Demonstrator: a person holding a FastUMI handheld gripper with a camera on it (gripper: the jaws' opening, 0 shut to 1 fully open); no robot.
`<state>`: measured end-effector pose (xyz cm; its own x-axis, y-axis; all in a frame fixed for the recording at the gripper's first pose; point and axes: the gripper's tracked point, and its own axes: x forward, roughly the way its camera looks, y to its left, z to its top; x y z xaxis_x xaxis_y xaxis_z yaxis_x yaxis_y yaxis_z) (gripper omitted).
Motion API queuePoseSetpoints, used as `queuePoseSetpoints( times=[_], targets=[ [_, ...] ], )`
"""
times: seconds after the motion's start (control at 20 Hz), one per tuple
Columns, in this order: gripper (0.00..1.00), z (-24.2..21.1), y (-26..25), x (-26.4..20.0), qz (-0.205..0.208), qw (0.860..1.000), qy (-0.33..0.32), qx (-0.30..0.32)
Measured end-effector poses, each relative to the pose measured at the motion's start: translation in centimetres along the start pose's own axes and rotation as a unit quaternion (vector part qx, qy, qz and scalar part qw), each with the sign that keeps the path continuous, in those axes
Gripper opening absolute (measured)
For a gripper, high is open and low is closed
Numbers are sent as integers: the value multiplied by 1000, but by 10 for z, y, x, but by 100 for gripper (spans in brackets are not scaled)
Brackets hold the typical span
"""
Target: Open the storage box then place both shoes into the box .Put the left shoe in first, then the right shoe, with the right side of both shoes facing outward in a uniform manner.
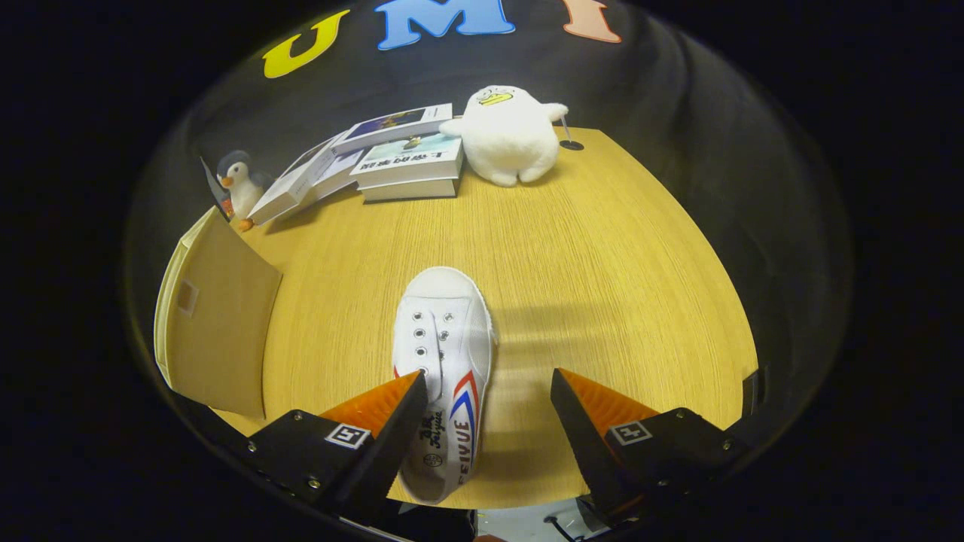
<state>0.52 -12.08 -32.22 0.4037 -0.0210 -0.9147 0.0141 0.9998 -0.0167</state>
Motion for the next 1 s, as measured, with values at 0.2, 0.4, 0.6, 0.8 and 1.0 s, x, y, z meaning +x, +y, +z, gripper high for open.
queuePoseSetpoints(
  times=[0.2,0.4,0.6,0.8,1.0],
  targets=[
    [100,-12,1,13,6,1000,26,1],
    [100,-23,3,25,9,999,47,-1],
    [96,-24,8,28,23,998,53,12],
    [57,-25,26,29,53,997,54,27],
    [27,-19,18,26,31,998,44,24]
  ],
)
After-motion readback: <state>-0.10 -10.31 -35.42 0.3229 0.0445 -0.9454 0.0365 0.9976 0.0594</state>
